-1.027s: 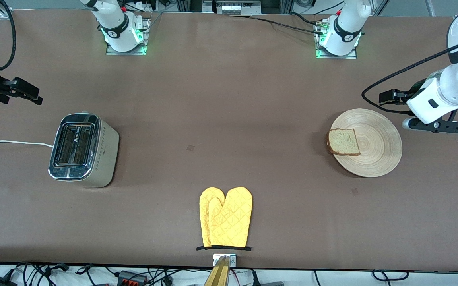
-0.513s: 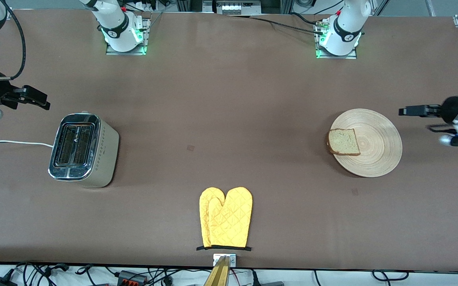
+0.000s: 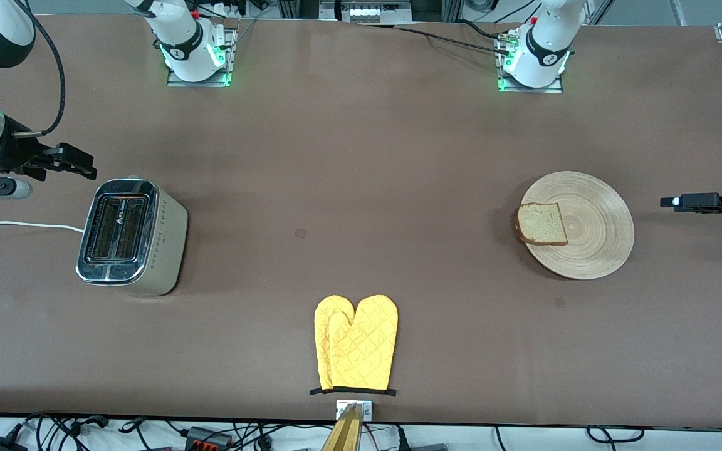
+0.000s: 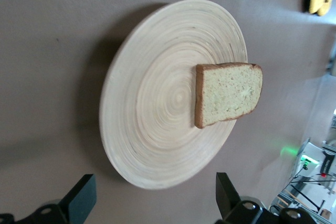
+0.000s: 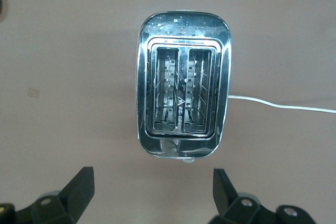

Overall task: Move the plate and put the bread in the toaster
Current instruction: 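Close the left gripper on the wooden plate's rim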

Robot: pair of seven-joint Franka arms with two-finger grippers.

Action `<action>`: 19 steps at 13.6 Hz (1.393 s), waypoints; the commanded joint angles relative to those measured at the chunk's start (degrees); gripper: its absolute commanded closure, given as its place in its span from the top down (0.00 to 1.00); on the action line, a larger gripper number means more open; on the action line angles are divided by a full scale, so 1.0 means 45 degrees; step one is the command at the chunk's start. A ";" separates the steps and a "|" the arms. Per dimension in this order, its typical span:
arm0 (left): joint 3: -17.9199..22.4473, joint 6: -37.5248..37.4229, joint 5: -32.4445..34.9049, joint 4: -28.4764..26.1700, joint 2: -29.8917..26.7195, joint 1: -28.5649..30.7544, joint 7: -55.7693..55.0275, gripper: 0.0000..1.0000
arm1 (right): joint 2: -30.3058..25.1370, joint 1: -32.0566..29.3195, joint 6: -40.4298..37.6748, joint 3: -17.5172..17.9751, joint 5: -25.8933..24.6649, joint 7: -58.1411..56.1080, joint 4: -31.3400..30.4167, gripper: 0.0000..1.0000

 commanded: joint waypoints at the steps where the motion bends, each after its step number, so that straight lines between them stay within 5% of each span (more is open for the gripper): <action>1: -0.0131 0.0073 -0.1134 0.0972 0.1461 0.0561 0.1879 1.00 | -0.0100 0.0063 0.0112 0.0000 -0.0062 0.0107 -0.0112 1.00; 8: -0.0112 0.0014 -0.5000 0.0933 0.3437 0.1051 0.3780 1.00 | -0.0217 0.0044 0.0600 0.0000 -0.0062 0.0127 -0.0112 1.00; 11: -0.0112 0.0034 -0.5023 0.0914 0.3574 0.1051 0.3565 1.00 | -0.0587 0.0044 0.0718 0.0000 -0.0062 0.0166 -0.0365 1.00; 15: -0.0112 -0.0024 -0.4868 0.0836 0.3711 0.1265 0.3917 0.65 | -0.1329 -0.0014 0.0697 -0.0020 -0.0101 0.0166 -0.0891 1.00; 19: -0.0112 -0.0025 -0.4418 0.0778 0.3730 0.1246 0.3917 0.59 | -0.1233 -0.0073 0.0698 -0.0059 -0.0042 0.0166 -0.0971 1.00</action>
